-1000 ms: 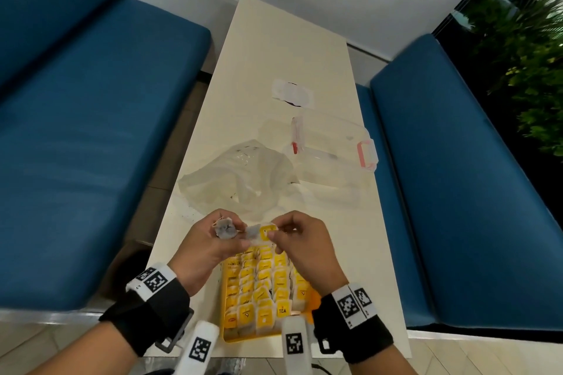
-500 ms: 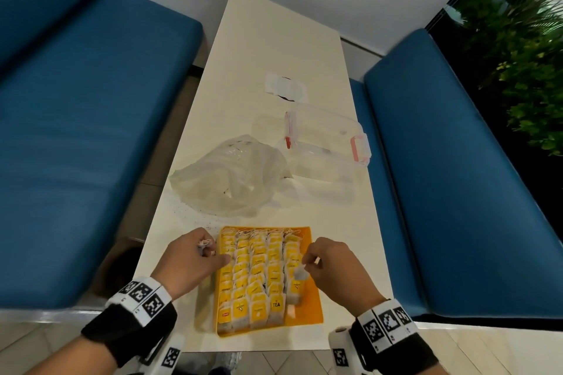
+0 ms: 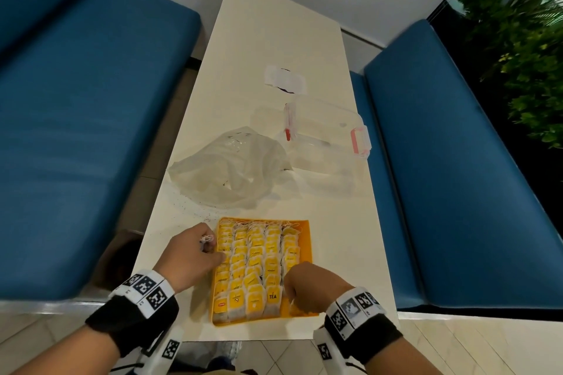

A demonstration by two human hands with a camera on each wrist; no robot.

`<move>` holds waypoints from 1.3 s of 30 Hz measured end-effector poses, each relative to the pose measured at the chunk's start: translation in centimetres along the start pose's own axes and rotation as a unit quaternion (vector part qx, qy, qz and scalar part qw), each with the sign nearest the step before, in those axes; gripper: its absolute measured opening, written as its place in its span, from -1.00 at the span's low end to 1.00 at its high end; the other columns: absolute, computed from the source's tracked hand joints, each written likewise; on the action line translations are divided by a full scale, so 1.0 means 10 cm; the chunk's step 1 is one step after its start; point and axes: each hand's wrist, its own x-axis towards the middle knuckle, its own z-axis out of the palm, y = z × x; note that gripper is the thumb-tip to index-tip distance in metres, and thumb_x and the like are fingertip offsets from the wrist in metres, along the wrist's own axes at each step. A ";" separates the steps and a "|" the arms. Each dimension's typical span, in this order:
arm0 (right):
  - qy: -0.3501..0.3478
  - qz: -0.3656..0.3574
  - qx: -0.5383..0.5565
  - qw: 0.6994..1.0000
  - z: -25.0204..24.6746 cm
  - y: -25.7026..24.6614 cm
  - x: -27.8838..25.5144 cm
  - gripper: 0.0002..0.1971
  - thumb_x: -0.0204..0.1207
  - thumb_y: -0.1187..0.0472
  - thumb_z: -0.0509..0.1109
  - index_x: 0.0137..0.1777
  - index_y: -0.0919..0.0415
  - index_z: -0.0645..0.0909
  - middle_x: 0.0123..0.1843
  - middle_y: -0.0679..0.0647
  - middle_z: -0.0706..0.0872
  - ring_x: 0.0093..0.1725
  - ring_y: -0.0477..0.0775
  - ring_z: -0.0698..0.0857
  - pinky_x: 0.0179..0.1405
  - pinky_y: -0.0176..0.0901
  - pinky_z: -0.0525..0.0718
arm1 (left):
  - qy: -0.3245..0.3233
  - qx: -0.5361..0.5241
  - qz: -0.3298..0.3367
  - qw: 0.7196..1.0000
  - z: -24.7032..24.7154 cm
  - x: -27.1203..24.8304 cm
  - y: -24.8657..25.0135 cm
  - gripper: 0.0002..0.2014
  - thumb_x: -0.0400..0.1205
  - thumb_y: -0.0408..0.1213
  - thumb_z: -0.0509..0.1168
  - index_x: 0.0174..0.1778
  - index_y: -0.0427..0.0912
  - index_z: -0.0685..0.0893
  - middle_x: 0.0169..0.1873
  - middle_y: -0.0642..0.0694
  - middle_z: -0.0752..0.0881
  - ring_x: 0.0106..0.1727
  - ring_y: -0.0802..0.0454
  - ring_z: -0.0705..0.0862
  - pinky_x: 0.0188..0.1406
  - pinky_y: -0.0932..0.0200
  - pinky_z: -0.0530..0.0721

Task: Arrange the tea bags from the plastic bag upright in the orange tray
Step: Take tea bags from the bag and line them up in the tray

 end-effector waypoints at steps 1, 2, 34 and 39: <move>0.004 0.009 -0.005 1.000 0.01 -0.01 0.06 -0.79 0.51 0.49 0.27 -0.04 0.34 0.73 0.02 0.21 0.76 0.06 0.23 0.72 -0.12 -0.08 0.67 | 0.000 -0.003 -0.001 1.000 0.00 0.00 0.00 -0.75 0.41 -0.28 0.62 -0.21 -0.13 0.64 -0.26 -0.07 0.77 -0.16 -0.07 0.74 -0.12 0.02 0.69; 0.013 0.020 -0.009 1.000 0.02 -0.01 0.10 -0.81 0.52 0.50 0.26 -0.16 0.30 0.68 -0.10 0.17 0.72 -0.02 0.24 0.71 -0.22 -0.12 0.63 | 0.000 -0.005 -0.001 1.000 -0.01 0.00 -0.01 -0.74 0.40 -0.28 0.62 -0.21 -0.13 0.64 -0.26 -0.07 0.77 -0.17 -0.08 0.74 -0.12 0.01 0.69; 0.131 0.025 0.059 0.989 0.25 -0.06 0.11 -0.80 0.58 0.26 0.24 0.09 0.14 0.67 0.06 0.12 0.75 0.02 0.18 0.76 0.02 -0.02 0.76 | -0.064 -0.049 0.021 0.997 -0.20 0.02 -0.01 -0.73 0.58 -0.27 0.53 0.09 0.03 0.61 -0.12 -0.02 0.78 -0.15 0.08 0.77 -0.09 0.05 0.79; 0.330 -0.119 0.229 0.908 -0.41 -0.43 -0.23 -0.93 0.55 0.15 0.44 0.01 0.05 0.69 -0.06 -0.06 0.70 -0.12 -0.13 0.69 -0.03 -0.20 0.69 | -0.133 -0.142 0.061 0.979 -0.31 0.00 0.22 -0.69 0.75 -0.48 0.22 0.27 0.03 0.51 -0.27 -0.15 0.74 -0.30 -0.14 0.77 -0.32 -0.03 0.75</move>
